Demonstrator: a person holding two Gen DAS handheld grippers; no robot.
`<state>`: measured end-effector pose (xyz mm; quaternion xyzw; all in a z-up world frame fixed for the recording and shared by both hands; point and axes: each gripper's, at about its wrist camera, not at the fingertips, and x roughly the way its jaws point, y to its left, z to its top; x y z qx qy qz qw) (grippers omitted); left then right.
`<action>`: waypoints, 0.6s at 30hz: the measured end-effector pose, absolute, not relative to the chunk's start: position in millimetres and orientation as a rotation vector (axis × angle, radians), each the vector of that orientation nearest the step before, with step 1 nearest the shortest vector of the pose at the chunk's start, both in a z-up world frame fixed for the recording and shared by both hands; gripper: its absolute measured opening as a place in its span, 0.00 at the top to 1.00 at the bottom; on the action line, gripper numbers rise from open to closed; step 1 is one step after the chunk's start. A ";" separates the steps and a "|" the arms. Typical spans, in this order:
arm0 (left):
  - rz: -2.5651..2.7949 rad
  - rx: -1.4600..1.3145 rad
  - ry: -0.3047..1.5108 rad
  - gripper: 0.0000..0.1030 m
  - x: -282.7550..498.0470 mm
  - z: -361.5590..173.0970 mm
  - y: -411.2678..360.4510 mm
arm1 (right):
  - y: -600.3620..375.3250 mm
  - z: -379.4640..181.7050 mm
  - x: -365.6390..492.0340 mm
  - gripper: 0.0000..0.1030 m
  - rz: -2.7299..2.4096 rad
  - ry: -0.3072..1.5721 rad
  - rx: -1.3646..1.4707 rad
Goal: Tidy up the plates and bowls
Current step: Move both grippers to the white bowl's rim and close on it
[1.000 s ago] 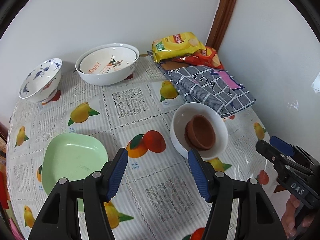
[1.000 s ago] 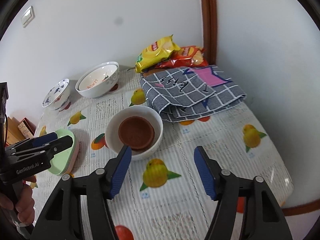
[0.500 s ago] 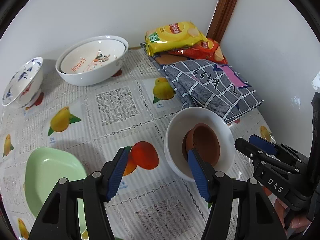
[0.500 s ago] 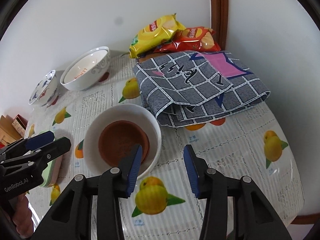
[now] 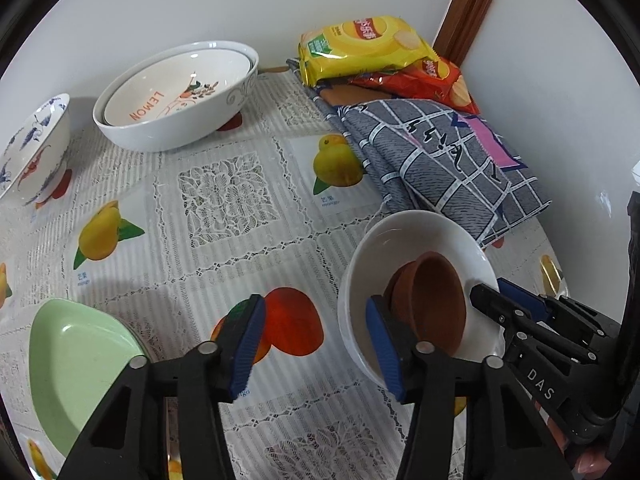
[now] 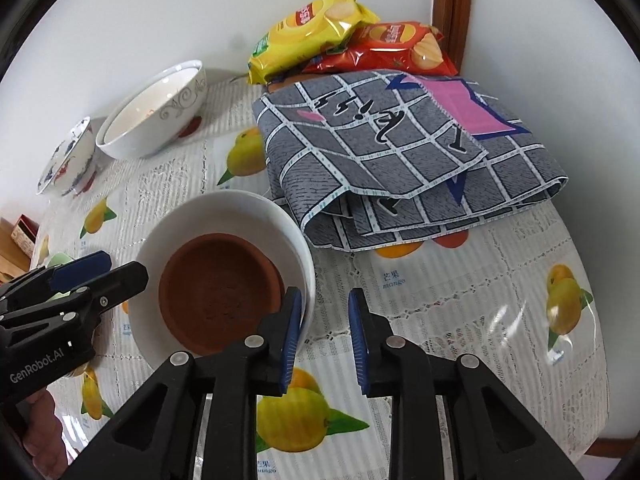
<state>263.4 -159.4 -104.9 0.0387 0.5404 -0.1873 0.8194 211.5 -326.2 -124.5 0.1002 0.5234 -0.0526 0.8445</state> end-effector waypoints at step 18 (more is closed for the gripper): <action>-0.419 0.121 1.191 0.70 270.3 -124.3 -176.5 | -329.8 -139.5 224.7 0.74 -0.103 1.131 0.224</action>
